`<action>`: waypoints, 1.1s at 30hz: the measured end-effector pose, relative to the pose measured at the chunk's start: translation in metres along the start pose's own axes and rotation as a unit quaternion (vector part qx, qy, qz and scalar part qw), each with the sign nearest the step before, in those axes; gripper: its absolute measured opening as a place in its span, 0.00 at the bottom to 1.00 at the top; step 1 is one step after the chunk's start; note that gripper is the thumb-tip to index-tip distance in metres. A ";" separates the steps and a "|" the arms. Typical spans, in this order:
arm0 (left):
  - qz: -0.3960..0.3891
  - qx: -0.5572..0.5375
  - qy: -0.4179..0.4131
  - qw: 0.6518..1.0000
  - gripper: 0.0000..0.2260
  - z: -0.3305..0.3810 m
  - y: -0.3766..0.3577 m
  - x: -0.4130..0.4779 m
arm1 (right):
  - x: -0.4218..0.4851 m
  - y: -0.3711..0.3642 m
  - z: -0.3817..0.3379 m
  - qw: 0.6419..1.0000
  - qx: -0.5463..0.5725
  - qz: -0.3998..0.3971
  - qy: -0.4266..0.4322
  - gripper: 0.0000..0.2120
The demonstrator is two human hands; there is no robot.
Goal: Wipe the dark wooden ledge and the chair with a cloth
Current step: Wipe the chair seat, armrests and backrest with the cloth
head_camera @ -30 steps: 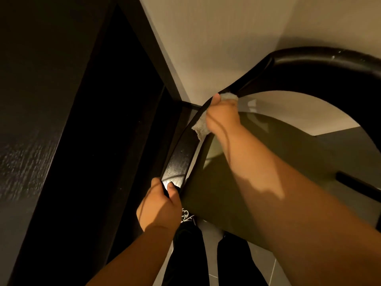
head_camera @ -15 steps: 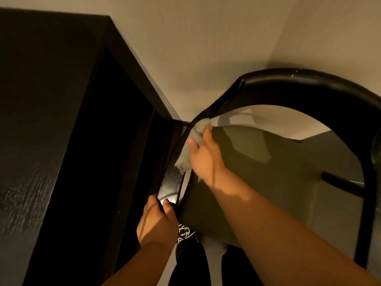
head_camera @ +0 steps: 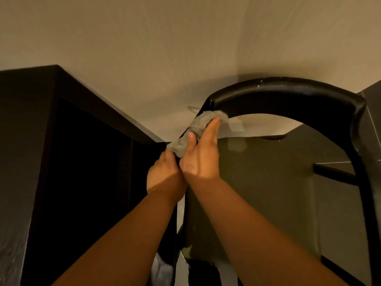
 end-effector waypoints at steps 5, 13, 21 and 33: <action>0.048 0.027 -0.060 0.997 0.36 0.011 -0.001 0.018 | 0.040 -0.001 0.000 0.995 0.007 0.095 -0.019 0.38; 0.033 -0.017 -0.048 0.998 0.31 0.010 -0.001 0.018 | 0.050 0.001 -0.010 0.983 0.120 0.141 -0.017 0.35; 0.024 -0.022 -0.027 0.999 0.33 0.010 -0.003 0.020 | 0.083 0.022 -0.039 0.932 0.260 0.213 -0.136 0.35; 0.041 -0.033 -0.031 0.998 0.31 0.018 0.006 0.011 | 0.107 0.042 -0.015 0.899 0.296 0.270 -0.178 0.34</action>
Point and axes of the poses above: each hand's wrist, its own x-axis towards the middle knuckle, its own y-axis out of the back of the hand, z = x × y, the point moved 3 cm from there along x, towards the middle knuckle, and after that the axes turned 5 degrees about y, right-handed, at the moved point
